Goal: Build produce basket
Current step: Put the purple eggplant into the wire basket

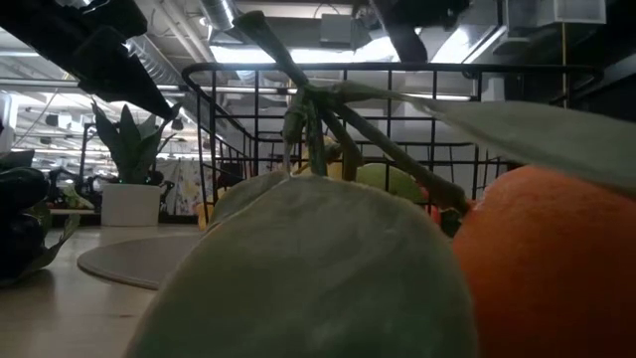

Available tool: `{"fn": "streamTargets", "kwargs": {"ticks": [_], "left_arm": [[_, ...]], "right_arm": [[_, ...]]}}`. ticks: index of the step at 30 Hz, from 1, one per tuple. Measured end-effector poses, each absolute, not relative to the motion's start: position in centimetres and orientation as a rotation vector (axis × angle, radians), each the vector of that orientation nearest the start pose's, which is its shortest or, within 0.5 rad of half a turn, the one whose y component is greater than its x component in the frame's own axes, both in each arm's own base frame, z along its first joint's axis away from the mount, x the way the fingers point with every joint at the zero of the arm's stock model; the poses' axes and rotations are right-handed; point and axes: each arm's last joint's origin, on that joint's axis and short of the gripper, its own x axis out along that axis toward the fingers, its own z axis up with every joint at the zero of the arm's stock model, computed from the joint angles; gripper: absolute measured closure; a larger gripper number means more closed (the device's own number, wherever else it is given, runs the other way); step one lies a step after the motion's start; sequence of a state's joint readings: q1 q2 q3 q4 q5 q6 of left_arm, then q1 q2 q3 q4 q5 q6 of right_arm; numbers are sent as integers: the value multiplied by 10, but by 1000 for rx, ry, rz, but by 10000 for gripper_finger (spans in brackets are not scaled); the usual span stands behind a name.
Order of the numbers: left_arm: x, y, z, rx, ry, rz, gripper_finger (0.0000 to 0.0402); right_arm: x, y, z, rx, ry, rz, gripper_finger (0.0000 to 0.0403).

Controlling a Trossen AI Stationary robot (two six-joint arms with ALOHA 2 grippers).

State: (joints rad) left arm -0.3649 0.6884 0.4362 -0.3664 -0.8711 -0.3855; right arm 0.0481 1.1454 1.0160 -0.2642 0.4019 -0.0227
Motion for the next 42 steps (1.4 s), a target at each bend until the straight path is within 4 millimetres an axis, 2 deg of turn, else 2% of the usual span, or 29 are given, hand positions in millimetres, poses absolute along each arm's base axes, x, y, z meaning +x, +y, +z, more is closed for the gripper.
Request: {"fn": "streamTargets", "kwargs": {"ticks": [6,26,34,42], "left_arm": [[137,-29,218,-8,403,575,315],[137,-29,218,-8,403,575,315],[137,-29,218,-8,403,575,315],[138,-29,218,-8,403,575,315]], "right_arm": [[251,4,325,-5,387,-219,330],[247,4,316,3,482,-226,330],[246,8,313,34,515,-86,330],[246,8,307,53,578,-89,320]]}}
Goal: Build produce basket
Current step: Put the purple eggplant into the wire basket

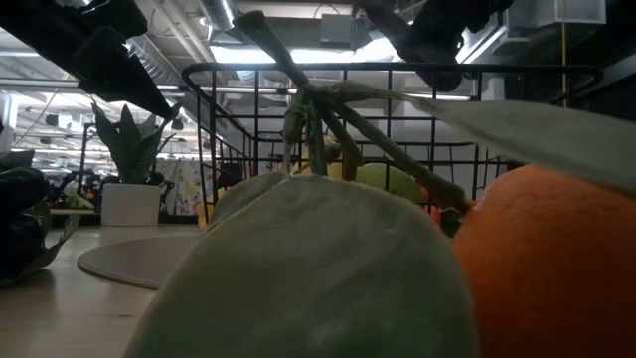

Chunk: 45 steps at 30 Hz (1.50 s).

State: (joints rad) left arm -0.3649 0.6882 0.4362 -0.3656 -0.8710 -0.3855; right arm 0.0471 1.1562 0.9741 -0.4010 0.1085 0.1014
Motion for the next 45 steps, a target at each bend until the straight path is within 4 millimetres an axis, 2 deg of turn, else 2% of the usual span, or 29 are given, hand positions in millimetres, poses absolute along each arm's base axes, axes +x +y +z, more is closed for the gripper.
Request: {"fn": "streamTargets", "kwargs": {"ticks": [13,22,30,36,45], "left_arm": [[137,-29,218,-8,403,575,315],[137,-29,218,-8,403,575,315],[138,-29,218,-8,403,575,315],[137,-29,218,-8,403,575,315],[137,-29,218,-8,403,575,315]], "right_arm": [[270,10,276,67,706,-106,320],[272,10,276,68,691,-102,320],[272,14,276,151,700,34,319],[272,17,277,183,707,127,303],[272,18,277,229,704,124,293]]}}
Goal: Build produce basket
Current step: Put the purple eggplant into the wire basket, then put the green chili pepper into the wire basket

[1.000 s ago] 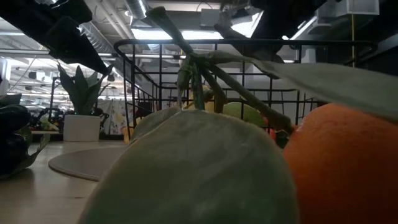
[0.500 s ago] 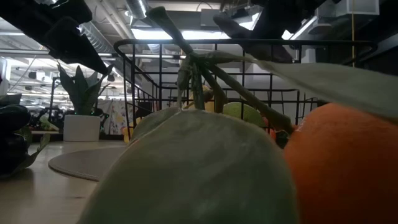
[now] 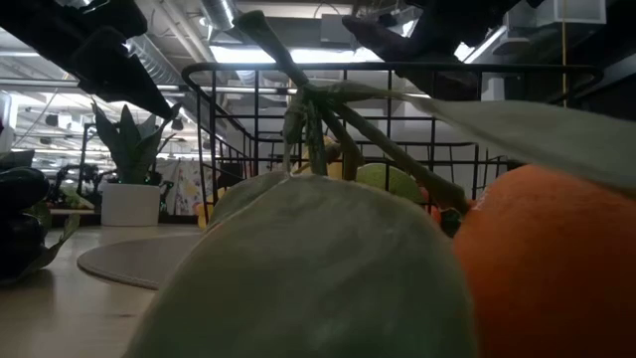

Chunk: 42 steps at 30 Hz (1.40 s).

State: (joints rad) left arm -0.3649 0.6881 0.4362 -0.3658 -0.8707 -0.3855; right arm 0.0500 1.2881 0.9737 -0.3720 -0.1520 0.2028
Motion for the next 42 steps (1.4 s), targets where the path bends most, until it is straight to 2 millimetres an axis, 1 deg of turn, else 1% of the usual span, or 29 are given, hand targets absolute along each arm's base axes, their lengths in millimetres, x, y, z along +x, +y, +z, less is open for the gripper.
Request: {"fn": "streamTargets", "kwargs": {"ticks": [10,20,24,26,32,36,38,42], "left_arm": [[138,-29,218,-8,403,575,315],[137,-29,218,-8,403,575,315],[137,-29,218,-8,403,575,315],[137,-29,218,-8,403,574,315],[137,-29,218,-7,404,575,315],[137,-29,218,-7,403,575,315],[137,-29,218,-7,404,574,315],[137,-29,218,-7,404,574,315]], "right_arm": [[272,30,280,224,687,199,263],[273,31,281,225,668,187,252],[274,31,282,337,666,158,251],[274,34,284,400,661,198,251],[269,52,285,552,747,451,251],[260,73,282,639,879,601,251],[253,83,279,666,961,646,251],[237,104,271,714,1151,630,251]]}}
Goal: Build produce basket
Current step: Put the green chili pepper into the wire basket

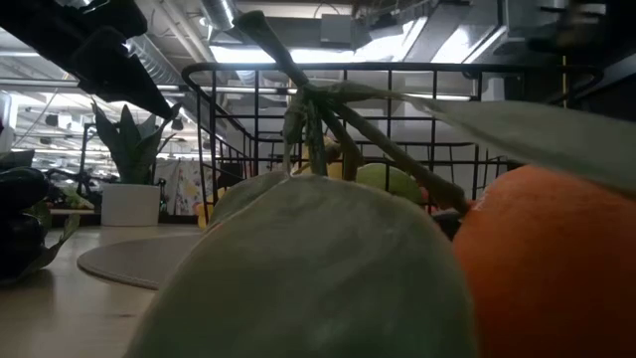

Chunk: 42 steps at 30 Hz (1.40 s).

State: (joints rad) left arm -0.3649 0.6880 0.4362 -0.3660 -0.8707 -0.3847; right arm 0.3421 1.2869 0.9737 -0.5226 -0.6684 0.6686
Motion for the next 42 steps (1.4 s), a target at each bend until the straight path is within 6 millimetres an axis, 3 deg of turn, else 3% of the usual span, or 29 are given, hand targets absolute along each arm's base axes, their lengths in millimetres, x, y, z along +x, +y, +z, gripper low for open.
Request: {"fn": "streamTargets", "kwargs": {"ticks": [6,11,14,23,33,42], "left_arm": [[137,-29,218,-7,404,575,315],[138,-29,218,-8,403,575,315],[138,-29,218,-7,403,575,315],[137,-29,218,-7,403,574,315],[138,-29,218,-9,403,575,315],[137,-29,218,-9,398,585,315]], "right_arm": [[216,123,260,724,1337,358,251],[208,127,254,638,1265,58,251],[205,131,253,631,1228,-21,251],[194,161,239,556,1298,2,251],[197,195,194,340,1316,-91,251],[201,203,166,183,1434,-7,251]]}}
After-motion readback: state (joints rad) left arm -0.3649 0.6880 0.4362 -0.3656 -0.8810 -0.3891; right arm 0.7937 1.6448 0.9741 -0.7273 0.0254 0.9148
